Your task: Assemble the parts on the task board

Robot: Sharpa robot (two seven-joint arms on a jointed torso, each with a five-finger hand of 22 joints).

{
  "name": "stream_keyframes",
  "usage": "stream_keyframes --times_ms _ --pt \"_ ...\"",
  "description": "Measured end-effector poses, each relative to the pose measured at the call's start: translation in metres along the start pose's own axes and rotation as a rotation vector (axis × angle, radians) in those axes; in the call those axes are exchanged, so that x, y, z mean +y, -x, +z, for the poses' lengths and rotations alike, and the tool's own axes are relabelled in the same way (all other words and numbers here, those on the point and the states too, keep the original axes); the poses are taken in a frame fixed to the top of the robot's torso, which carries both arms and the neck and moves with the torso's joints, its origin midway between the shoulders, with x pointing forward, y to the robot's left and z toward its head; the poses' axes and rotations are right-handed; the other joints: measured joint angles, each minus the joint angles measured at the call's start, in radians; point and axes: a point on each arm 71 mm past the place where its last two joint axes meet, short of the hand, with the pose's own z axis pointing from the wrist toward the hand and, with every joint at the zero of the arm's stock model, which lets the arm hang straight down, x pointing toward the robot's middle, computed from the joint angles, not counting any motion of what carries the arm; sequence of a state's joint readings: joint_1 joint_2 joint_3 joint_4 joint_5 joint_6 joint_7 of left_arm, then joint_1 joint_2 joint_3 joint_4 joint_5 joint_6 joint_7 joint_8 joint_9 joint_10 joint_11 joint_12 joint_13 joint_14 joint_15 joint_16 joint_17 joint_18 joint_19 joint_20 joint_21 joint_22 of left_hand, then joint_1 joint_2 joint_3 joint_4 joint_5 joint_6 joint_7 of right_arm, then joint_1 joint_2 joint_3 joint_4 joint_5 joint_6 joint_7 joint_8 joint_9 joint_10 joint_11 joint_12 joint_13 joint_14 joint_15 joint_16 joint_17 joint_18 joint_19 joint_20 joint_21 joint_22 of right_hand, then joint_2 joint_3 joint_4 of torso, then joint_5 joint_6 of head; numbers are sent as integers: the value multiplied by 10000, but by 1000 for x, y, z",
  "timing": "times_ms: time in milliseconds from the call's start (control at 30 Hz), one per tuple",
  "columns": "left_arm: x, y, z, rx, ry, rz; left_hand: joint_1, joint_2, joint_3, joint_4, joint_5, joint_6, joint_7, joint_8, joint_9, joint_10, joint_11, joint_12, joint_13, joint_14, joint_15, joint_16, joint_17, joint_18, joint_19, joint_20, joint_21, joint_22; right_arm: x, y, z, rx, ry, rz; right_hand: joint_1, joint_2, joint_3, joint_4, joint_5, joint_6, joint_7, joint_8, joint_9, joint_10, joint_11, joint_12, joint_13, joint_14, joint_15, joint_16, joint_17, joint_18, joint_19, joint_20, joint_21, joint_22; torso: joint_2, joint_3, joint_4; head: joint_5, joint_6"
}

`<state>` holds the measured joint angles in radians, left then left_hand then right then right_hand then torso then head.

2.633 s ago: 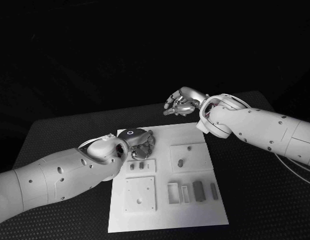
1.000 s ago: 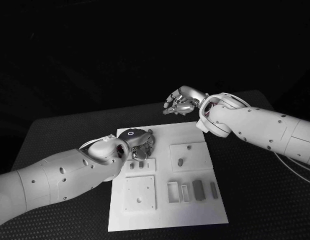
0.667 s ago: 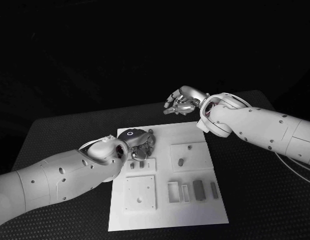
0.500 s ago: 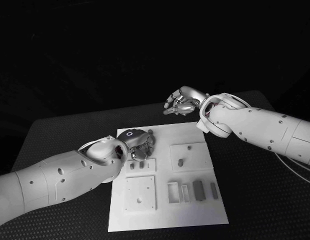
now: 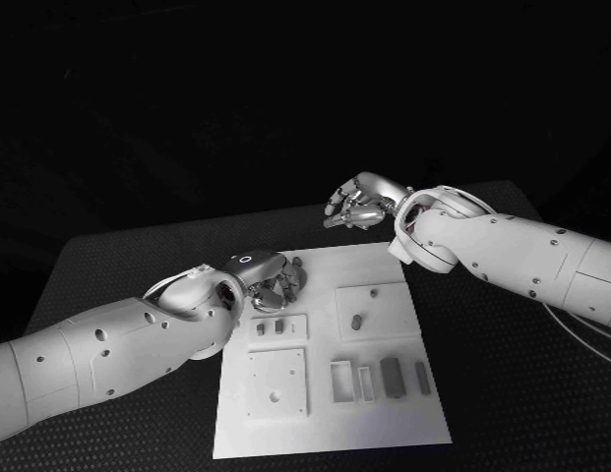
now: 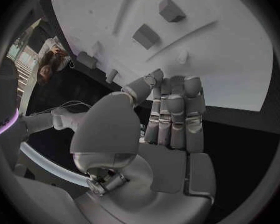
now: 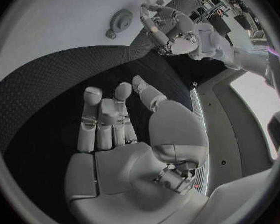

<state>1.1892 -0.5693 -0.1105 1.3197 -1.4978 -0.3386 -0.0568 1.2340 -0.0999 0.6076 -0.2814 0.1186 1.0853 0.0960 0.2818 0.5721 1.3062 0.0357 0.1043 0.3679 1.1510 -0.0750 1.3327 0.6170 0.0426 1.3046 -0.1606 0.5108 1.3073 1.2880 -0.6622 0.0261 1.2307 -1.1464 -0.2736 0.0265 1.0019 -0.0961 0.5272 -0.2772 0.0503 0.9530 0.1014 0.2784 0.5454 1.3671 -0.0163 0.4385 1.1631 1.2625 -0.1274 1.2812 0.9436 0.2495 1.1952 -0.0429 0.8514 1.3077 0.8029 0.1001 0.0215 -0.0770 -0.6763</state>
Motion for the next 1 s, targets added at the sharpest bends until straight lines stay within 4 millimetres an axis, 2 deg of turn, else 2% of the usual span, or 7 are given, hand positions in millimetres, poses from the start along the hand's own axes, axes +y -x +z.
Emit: stream_keyframes --times_ms 267,667,1000 --pt "9 9 -7 57 301 -471 -14 14 0 0 0 56 -1 0 -12 36 -37 -1 16 34 -33 -5 -10 1 1 1 1 8 0 0 0 -1 -6 -2 0 0 0 0 0 0 0 0 -1 0 0 0 -1 0 0 0 0 -1 0 1 0 0 -3 -1 0 29 2" --pt "34 10 -20 448 950 -796 -66 65 -1 -1 25 55 -1 38 -15 71 -4 -2 30 34 -32 -7 -19 2 2 3 0 6 -1 1 -1 -7 -21 -6 0 0 0 0 0 0 -1 0 9 0 0 0 -2 0 0 0 -2 -1 -2 2 0 0 6 0 -5 52 -33" --pt "39 9 -22 688 1070 -752 -67 63 26 -30 28 51 -3 26 -14 71 -4 -8 29 34 -32 -8 -20 2 2 5 0 5 -1 1 -1 -4 -18 -5 0 0 0 0 0 1 -1 0 7 0 0 0 -2 0 0 0 7 -1 -3 3 0 0 7 1 -5 75 -58"
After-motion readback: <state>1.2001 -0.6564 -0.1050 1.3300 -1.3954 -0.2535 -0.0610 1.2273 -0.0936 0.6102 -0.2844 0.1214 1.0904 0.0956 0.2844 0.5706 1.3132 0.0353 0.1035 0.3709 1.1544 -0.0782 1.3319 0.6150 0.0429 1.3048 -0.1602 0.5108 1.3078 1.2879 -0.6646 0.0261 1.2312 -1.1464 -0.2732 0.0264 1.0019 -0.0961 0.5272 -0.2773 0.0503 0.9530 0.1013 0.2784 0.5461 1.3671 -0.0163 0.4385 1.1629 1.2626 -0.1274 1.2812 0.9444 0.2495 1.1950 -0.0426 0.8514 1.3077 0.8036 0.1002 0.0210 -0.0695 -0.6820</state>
